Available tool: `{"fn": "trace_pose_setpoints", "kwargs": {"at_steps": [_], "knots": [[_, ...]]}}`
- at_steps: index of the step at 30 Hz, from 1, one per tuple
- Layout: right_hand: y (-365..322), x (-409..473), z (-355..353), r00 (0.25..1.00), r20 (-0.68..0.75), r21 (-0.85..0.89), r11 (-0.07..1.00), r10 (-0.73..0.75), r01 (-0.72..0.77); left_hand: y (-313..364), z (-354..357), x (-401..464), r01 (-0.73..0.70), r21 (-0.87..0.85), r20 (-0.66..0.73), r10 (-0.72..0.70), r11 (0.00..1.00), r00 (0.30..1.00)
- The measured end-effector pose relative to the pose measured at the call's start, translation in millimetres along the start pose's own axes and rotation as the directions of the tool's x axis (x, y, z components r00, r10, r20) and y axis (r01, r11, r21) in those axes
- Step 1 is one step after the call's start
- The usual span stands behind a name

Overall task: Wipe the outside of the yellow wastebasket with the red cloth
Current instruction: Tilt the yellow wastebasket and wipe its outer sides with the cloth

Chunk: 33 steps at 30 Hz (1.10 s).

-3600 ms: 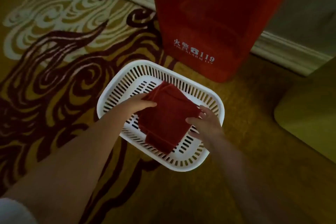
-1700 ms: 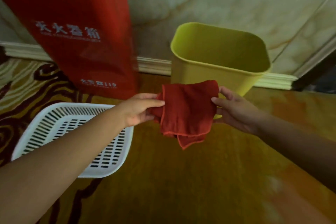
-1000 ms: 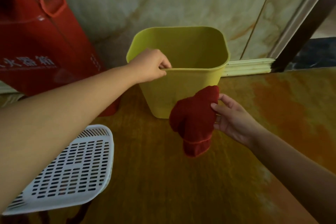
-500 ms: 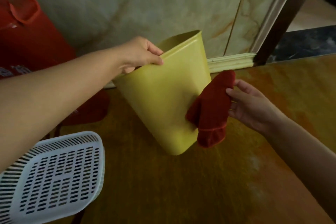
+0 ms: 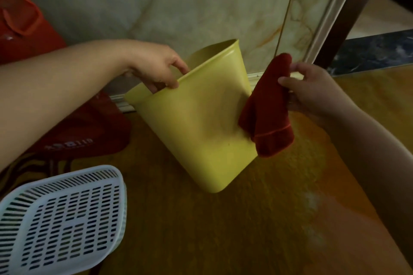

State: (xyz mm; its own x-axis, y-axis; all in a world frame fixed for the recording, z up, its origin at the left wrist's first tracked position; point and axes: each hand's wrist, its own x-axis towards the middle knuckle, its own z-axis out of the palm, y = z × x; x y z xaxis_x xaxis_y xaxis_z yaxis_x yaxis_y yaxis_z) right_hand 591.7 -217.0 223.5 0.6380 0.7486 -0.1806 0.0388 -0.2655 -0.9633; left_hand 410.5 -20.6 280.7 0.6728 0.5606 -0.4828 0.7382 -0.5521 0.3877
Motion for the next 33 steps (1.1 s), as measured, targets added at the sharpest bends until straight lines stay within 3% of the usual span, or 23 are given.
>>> {"fn": "trace_pose_setpoints", "kwargs": {"at_steps": [5, 10, 12, 15, 17, 22, 27, 31, 33], "knots": [[-31.7, 7.6, -8.9, 0.963, -0.162, -0.194, 0.964, -0.214, 0.181, 4.4, -8.8, 14.4, 0.032, -0.077, 0.024, -0.03, 0.997, 0.999], [-37.3, 19.3, 13.9, 0.867, -0.295, -0.385, 0.88, -0.402, 0.277, 2.4, -18.4, 22.8, 0.095, -0.17, 0.093, -0.08, 0.981, 0.992], [-29.5, 21.8, 51.2, 0.851, -0.22, -0.454, 0.822, -0.478, 0.344, -1.4, -19.9, 24.2, 0.119, -0.214, 0.101, -0.099, 0.97, 0.99], [3.6, 18.9, 103.7, 0.893, 0.113, -0.454, 0.777, -0.435, 0.436, -13.0, -21.0, 21.7, 0.148, -0.295, 0.089, -0.127, 0.944, 0.988], [30.6, 19.4, 116.5, 0.858, 0.278, -0.44, 0.737, -0.431, 0.513, -25.3, -20.3, 17.7, 0.175, -0.348, 0.107, -0.146, 0.921, 0.983], [49.0, 38.8, 112.1, 0.725, 0.267, -0.536, 0.528, -0.635, 0.659, -36.2, -17.4, 16.5, 0.175, -0.419, 0.141, -0.126, 0.891, 0.982], [53.2, 42.8, 113.6, 0.746, 0.22, -0.595, 0.52, -0.629, 0.613, -30.9, -18.1, 15.8, 0.165, -0.387, 0.138, -0.12, 0.907, 0.983], [51.3, 55.1, 115.5, 0.763, 0.284, -0.666, 0.453, -0.58, 0.593, -27.5, -16.8, 14.8, 0.163, -0.369, 0.14, -0.118, 0.915, 0.983], [51.5, 61.1, 120.7, 0.795, 0.309, -0.616, 0.527, -0.522, 0.585, -24.4, -16.2, 15.6, 0.157, -0.366, 0.141, -0.112, 0.917, 0.984]]}}
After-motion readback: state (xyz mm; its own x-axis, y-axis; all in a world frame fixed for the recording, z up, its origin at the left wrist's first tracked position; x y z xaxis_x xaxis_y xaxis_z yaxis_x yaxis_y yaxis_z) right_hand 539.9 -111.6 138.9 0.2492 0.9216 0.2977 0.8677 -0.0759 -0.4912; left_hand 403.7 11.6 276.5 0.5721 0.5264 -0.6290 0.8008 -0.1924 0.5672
